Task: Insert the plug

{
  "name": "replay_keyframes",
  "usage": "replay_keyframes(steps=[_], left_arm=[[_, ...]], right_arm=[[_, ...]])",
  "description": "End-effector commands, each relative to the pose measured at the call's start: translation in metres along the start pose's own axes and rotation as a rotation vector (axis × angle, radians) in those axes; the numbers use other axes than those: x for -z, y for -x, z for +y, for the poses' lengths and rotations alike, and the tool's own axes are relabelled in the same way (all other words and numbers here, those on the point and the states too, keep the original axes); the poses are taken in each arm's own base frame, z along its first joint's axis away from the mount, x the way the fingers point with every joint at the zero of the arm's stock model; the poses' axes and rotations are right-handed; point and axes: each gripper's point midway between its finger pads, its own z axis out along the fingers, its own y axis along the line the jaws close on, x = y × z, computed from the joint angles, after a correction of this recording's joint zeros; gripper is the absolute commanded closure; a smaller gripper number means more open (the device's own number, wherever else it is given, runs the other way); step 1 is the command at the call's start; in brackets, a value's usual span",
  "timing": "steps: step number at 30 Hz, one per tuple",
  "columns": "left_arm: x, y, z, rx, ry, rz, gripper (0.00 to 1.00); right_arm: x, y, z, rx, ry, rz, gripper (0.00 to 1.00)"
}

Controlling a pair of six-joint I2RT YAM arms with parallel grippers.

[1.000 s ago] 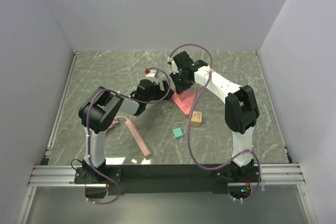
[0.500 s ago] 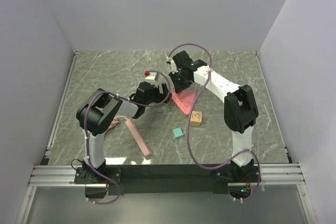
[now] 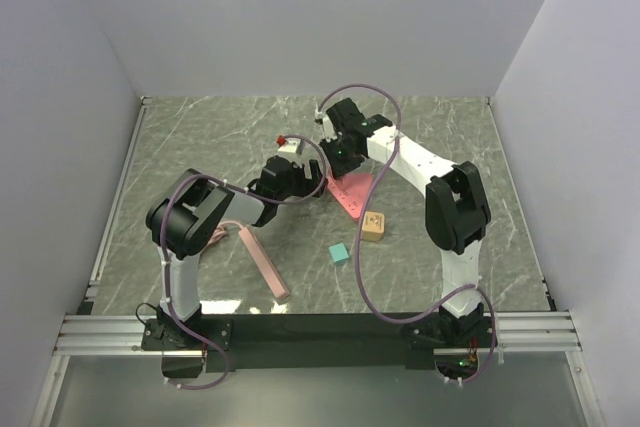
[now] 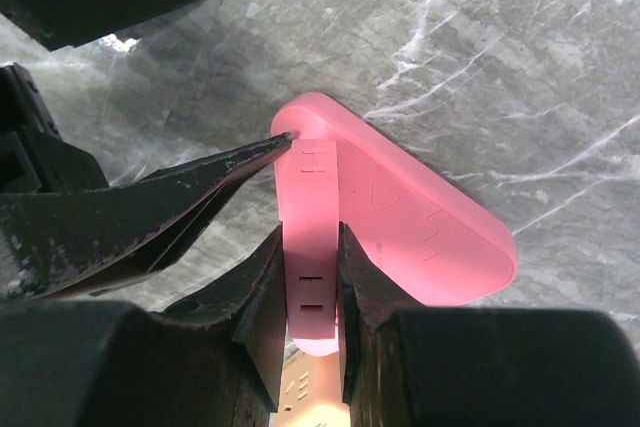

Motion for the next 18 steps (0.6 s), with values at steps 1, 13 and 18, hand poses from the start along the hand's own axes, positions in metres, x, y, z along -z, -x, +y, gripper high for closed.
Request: replay_keyframes(steps=[1,13,18], left_arm=[[0.0,-0.014,0.002,-0.01,0.019,0.052,0.1],[0.0,-0.014,0.002,-0.014,0.02,0.055,0.11],[-0.001,-0.014,0.0,-0.014,0.013,0.053,0.11]], right_arm=[[-0.006,0.007,-0.001,0.024,-0.027,-0.013,1.0],[-0.013,0.001,-0.013,0.028,-0.117,0.011,1.0],[-0.017,-0.003,-0.015,0.039,-0.164,0.029,1.0]])
